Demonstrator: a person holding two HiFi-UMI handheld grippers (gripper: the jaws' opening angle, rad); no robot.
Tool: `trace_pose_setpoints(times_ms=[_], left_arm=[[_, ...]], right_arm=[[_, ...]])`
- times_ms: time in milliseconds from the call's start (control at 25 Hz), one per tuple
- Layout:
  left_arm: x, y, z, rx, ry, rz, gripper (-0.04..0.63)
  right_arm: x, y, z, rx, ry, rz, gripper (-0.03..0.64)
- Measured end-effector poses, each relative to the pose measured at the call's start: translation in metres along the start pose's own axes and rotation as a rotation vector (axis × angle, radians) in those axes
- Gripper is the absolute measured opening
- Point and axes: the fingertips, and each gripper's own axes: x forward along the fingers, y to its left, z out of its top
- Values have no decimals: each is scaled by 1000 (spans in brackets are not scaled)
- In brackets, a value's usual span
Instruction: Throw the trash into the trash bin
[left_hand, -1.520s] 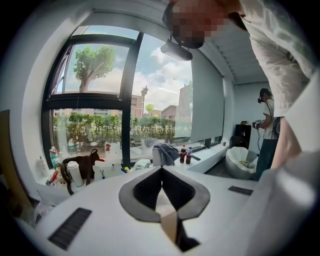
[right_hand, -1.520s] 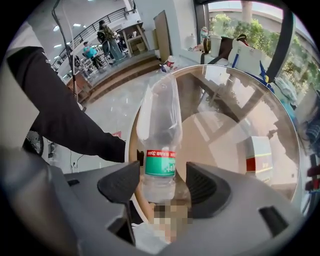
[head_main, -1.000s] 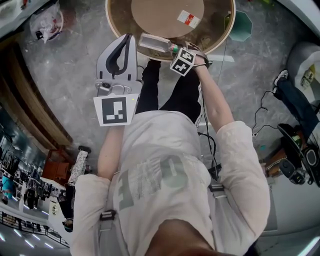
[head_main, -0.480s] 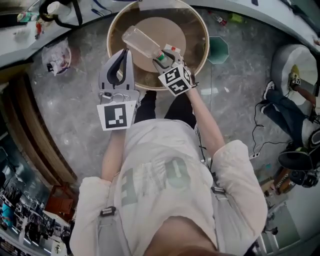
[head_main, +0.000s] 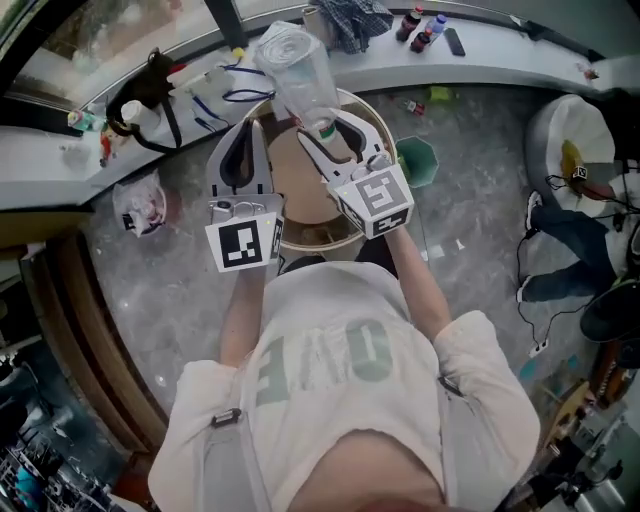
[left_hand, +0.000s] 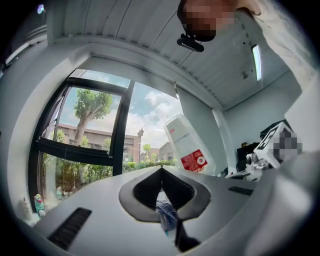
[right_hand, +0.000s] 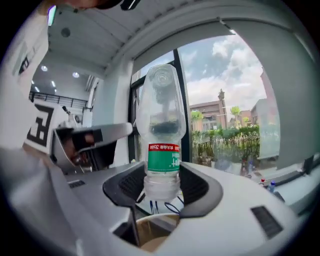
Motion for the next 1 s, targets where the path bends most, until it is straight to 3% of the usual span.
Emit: trace_pose_setpoints(times_ms=[200, 640, 1000], left_arm=[[19, -4, 18, -22, -60, -16, 12], [44, -53, -2, -77, -9, -110, 12], [98, -151, -48, -120, 85, -243, 12]], right_arm=[[-16, -12, 55, 74, -140, -31, 206], [-54, -51, 49, 87, -128, -142, 206], [-135, -187, -7, 200, -17, -400, 206]])
